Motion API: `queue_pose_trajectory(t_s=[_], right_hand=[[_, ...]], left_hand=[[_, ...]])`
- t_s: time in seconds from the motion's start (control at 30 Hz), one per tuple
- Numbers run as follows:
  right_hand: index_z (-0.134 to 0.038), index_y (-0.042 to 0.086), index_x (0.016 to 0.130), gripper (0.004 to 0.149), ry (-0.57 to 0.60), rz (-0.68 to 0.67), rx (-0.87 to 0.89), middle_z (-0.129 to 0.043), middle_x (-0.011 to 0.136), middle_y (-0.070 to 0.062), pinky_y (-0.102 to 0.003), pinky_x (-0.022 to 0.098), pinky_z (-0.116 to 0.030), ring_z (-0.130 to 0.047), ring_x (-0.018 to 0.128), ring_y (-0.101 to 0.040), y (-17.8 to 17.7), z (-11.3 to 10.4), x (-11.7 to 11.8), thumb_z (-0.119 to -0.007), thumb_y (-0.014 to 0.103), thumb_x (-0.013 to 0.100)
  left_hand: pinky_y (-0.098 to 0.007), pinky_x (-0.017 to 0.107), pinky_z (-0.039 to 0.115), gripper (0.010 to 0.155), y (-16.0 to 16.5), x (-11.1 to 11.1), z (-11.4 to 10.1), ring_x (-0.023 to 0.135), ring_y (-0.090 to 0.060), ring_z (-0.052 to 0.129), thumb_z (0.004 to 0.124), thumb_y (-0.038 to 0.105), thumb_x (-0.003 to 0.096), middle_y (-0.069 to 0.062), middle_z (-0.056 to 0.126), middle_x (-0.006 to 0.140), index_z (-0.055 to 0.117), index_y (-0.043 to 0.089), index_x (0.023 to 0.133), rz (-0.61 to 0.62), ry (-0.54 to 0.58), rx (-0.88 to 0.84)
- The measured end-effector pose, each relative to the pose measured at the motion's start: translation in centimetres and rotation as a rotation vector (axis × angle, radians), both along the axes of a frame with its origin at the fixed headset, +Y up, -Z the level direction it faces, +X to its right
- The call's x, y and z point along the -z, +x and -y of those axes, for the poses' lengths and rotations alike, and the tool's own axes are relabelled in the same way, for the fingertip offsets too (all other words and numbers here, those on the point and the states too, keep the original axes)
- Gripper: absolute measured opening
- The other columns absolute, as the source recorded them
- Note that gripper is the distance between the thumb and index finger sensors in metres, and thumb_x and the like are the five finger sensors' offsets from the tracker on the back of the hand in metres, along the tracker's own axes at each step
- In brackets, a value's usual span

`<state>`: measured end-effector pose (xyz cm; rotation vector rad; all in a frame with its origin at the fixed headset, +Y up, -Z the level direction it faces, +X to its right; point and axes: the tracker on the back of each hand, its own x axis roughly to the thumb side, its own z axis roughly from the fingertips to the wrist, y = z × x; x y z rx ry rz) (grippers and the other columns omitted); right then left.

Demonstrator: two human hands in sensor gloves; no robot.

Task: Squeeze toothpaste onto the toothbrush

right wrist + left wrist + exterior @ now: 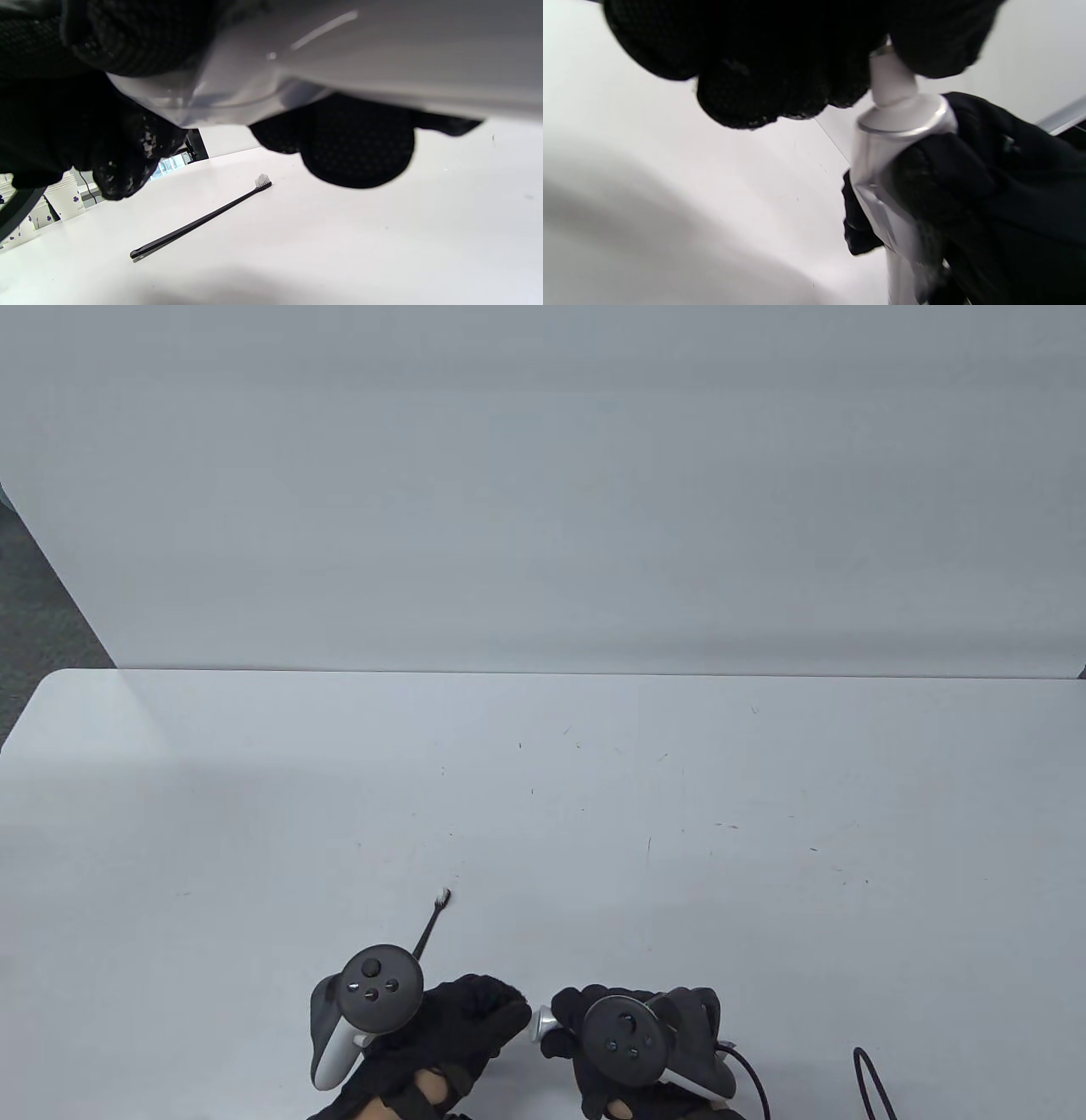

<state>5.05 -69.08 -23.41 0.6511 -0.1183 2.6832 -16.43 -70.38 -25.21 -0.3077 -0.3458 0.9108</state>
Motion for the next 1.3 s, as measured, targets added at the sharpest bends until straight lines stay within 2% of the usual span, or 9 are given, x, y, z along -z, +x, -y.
queue_pose_trajectory(t_s=[0.1, 0.17, 0.23, 0.33, 0.53, 0.6, 0.8, 1.0, 1.3], right_hand=[[-0.083, 0.004, 0.074, 0.054, 0.0, 0.005, 0.005, -0.093, 0.072, -0.014, -0.058, 0.043, -0.085, -0.1, 0.058, -0.04, 0.0, 0.0, 0.0, -0.076, 0.038, 0.033], [-0.083, 0.004, 0.074, 0.054, -0.003, 0.006, 0.01, -0.093, 0.072, -0.014, -0.058, 0.043, -0.085, -0.1, 0.058, -0.04, 0.1, -0.1, 0.1, -0.076, 0.038, 0.033], [-0.083, 0.004, 0.074, 0.054, -0.003, 0.005, 0.013, -0.093, 0.072, -0.014, -0.058, 0.043, -0.085, -0.1, 0.058, -0.04, 0.2, -0.1, 0.1, -0.076, 0.038, 0.033], [-0.083, 0.004, 0.074, 0.054, 0.005, 0.002, 0.002, -0.093, 0.072, -0.014, -0.058, 0.043, -0.085, -0.1, 0.058, -0.039, 0.1, 0.0, 0.0, -0.076, 0.038, 0.033], [-0.083, 0.004, 0.074, 0.054, 0.011, 0.012, 0.001, -0.093, 0.072, -0.014, -0.058, 0.043, -0.085, -0.099, 0.058, -0.04, 0.1, 0.0, 0.0, -0.076, 0.038, 0.033], [-0.083, 0.004, 0.074, 0.054, 0.017, 0.014, 0.0, -0.093, 0.072, -0.014, -0.058, 0.043, -0.085, -0.1, 0.058, -0.04, 0.2, -0.1, 0.1, -0.076, 0.038, 0.033], [-0.083, 0.004, 0.074, 0.054, 0.052, 0.017, -0.055, -0.093, 0.072, -0.014, -0.058, 0.043, -0.085, -0.1, 0.058, -0.04, -0.2, 0.0, 0.0, -0.076, 0.038, 0.033], [-0.083, 0.004, 0.074, 0.054, 0.065, 0.032, -0.077, -0.093, 0.071, -0.014, -0.058, 0.043, -0.085, -0.099, 0.058, -0.04, -0.2, 0.2, 0.3, -0.076, 0.038, 0.033], [-0.083, 0.004, 0.074, 0.054, 0.042, 0.05, -0.047, -0.093, 0.072, -0.014, -0.058, 0.043, -0.085, -0.099, 0.058, -0.04, 0.3, 0.1, 0.7, -0.076, 0.038, 0.033]], left_hand=[[-0.061, 0.056, 0.074, 0.054, 0.0, 0.2, -0.2, 0.07, -0.037, 0.09, 0.088, 0.026, 0.0415, -0.018, 0.077, 0.092, 0.072, 0.018, 0.093, 0.083, -0.012, -0.113], [-0.061, 0.056, 0.072, 0.063, -0.3, 0.1, 0.0, 0.071, -0.038, 0.088, 0.087, 0.04, 0.0421, -0.019, 0.073, 0.095, 0.066, 0.018, 0.098, 0.006, -0.022, -0.115], [-0.059, 0.052, 0.076, 0.065, -0.5, 0.0, 0.2, 0.064, -0.037, 0.093, 0.075, 0.058, 0.0402, -0.018, 0.08, 0.09, 0.075, 0.019, 0.093, -0.056, 0.014, -0.045], [-0.059, 0.048, 0.079, 0.048, 0.1, -0.1, 0.2, 0.054, -0.034, 0.099, 0.074, 0.051, 0.044, -0.015, 0.095, 0.074, 0.089, 0.021, 0.078, 0.012, 0.003, 0.034], [-0.062, 0.057, 0.072, 0.055, 0.4, -0.1, -0.4, 0.069, -0.036, 0.09, 0.087, 0.027, 0.0416, -0.017, 0.079, 0.09, 0.072, 0.019, 0.094, 0.065, 0.053, -0.056], [-0.061, 0.055, 0.074, 0.064, 0.0, -0.1, -0.2, 0.067, -0.036, 0.092, 0.084, 0.046, 0.0413, -0.017, 0.08, 0.09, 0.069, 0.018, 0.097, -0.011, 0.056, -0.039], [-0.058, 0.044, 0.081, 0.047, 0.4, 0.4, 0.4, 0.048, -0.032, 0.101, 0.078, 0.047, 0.0426, -0.014, 0.098, 0.067, 0.091, 0.018, 0.077, -0.026, 0.048, -0.002], [-0.059, 0.046, 0.08, 0.046, 1.0, 0.9, 0.5, 0.049, -0.032, 0.099, 0.078, 0.036, 0.0389, -0.016, 0.095, 0.069, 0.087, 0.016, 0.079, 0.025, 0.111, 0.001], [-0.059, 0.049, 0.079, 0.047, 0.8, 1.1, 0.6, 0.054, -0.033, 0.098, 0.078, 0.044, 0.0443, -0.014, 0.093, 0.074, 0.084, 0.018, 0.084, 0.007, 0.119, -0.023]])
